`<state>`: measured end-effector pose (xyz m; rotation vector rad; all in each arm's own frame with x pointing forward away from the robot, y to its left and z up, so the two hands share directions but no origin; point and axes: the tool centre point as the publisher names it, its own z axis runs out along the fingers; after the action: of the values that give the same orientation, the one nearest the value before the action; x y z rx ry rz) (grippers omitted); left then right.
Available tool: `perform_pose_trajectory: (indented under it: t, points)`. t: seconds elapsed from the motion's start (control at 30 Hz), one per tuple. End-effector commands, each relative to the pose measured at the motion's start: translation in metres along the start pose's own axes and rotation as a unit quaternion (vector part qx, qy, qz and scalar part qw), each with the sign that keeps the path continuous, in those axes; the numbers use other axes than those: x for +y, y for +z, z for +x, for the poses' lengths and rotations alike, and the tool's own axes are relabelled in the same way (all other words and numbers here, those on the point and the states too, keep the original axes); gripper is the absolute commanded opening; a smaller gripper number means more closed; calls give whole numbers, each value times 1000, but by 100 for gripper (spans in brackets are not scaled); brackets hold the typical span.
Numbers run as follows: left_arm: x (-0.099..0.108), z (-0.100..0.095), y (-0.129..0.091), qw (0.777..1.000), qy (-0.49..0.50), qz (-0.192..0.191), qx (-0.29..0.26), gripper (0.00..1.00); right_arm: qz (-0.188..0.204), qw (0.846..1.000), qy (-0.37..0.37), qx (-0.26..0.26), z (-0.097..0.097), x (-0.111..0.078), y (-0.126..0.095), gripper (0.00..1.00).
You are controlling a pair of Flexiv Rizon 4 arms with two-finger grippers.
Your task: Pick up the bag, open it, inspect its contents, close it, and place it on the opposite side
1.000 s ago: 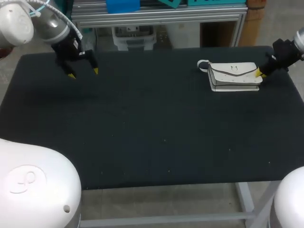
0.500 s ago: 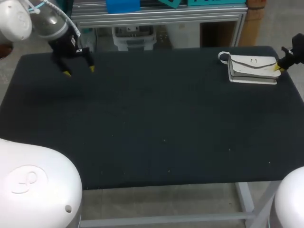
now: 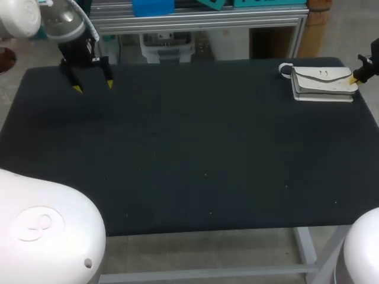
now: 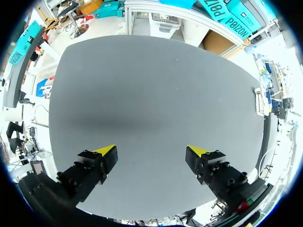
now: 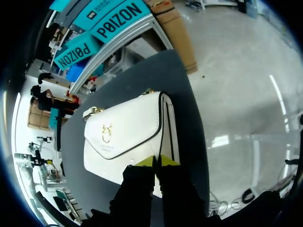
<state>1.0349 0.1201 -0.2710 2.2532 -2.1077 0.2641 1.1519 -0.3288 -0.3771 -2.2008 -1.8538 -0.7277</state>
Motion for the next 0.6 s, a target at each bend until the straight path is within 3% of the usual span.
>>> perform_pose_trajectory:
  t: [0.03,0.6]
  points:
    - [-9,-7,2,1000,-4,-23,7,100,18,1000,-2,1,-4,10,3,0]
    - [-9,-11,6,999,-7,-27,15,100,33,999,-20,5,2,14,9,0]
